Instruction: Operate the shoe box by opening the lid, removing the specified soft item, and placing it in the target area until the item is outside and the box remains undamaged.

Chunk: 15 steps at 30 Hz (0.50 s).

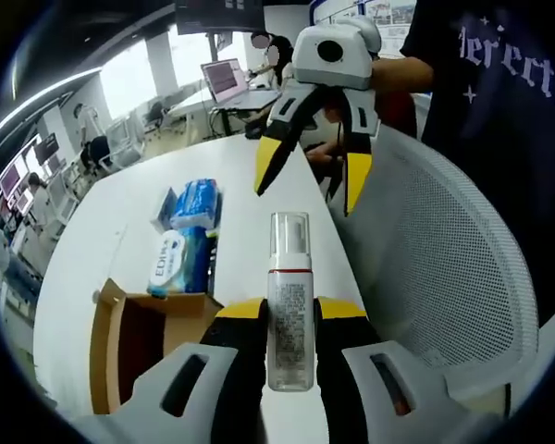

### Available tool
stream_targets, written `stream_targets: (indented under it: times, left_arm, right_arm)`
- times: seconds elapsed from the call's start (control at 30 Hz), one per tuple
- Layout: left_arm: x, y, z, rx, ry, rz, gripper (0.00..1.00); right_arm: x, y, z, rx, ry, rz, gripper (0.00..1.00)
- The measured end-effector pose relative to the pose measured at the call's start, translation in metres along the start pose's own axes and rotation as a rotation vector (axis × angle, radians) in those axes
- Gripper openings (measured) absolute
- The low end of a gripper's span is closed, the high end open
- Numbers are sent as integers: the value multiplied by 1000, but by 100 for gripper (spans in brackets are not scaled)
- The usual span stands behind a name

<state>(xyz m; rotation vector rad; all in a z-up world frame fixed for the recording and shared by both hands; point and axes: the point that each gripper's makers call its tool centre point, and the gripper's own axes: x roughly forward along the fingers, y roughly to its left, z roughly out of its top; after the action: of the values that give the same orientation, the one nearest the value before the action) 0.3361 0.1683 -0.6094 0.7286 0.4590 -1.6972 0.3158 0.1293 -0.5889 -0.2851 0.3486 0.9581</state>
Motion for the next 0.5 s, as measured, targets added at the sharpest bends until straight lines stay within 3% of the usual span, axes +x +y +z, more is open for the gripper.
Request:
stream_targets:
  times: [0.5]
  left_arm:
    - [7, -9, 18, 66, -38, -45, 18]
  right_arm:
    - [4, 7, 3, -44, 4, 37, 25]
